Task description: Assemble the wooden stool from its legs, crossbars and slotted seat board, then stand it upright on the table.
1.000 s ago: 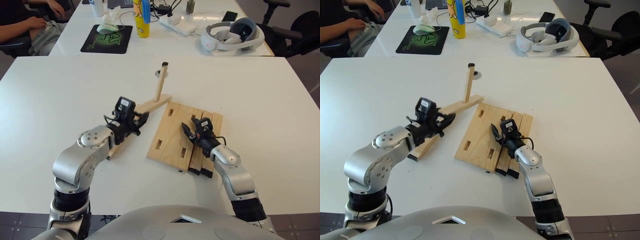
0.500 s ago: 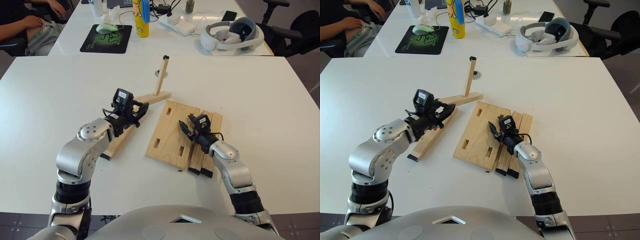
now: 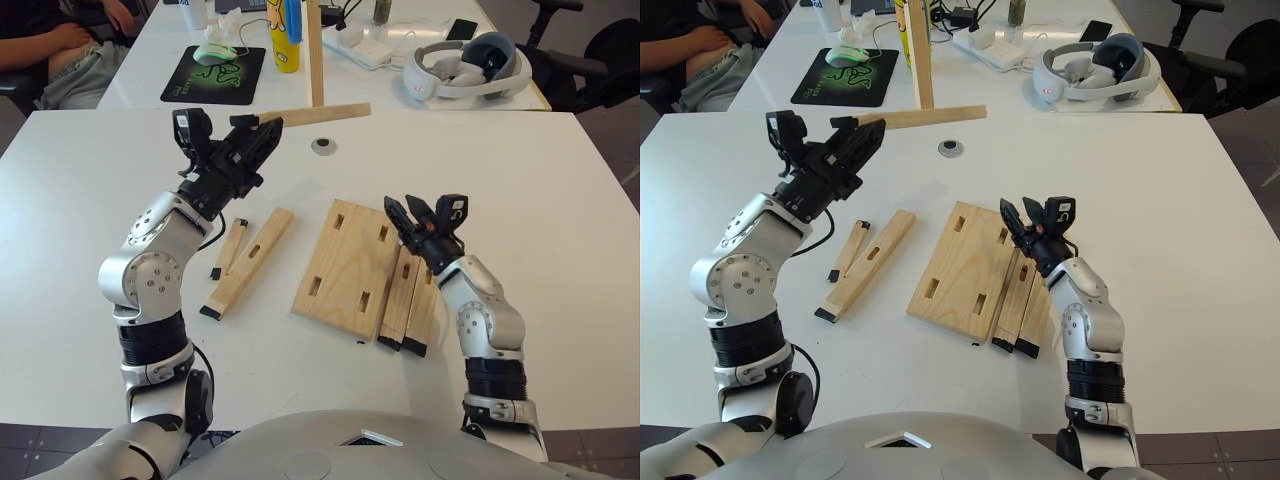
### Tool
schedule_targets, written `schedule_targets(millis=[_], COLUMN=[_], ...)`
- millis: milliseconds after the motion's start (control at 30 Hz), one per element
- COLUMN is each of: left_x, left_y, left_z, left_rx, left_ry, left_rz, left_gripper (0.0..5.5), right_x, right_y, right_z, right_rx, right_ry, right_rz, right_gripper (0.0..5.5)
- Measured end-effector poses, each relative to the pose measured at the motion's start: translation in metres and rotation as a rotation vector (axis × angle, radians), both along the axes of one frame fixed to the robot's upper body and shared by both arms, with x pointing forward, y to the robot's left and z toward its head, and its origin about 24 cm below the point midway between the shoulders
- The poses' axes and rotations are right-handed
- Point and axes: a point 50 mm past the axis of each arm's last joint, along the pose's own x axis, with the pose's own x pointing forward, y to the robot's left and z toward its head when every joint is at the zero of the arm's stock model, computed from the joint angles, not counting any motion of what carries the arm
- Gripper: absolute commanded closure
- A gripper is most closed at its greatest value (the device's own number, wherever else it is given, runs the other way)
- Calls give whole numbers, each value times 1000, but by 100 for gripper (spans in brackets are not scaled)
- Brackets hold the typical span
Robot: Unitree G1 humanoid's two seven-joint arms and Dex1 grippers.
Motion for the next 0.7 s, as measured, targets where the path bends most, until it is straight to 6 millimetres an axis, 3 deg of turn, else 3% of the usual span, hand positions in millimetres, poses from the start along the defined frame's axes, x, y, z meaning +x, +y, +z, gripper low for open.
schedule_targets(millis=[200,400,500,700], left_x=[-3,9,12,10], left_y=[-11,-8,-5,-9], left_z=[13,24,27,26], left_rx=[-256,-410,-441,-482], left_ry=[21,41,36,63], left_rz=[-231,-365,-387,-462], left_gripper=[341,341,341,341], right_x=[0,-11,-12,-10], right_y=[1,2,-1,-7], right_z=[38,73,82,89], right_rx=[496,837,913,961], right_ry=[-85,-180,-200,-198], right_rz=[157,371,402,380], right_gripper=[146,49,11,10])
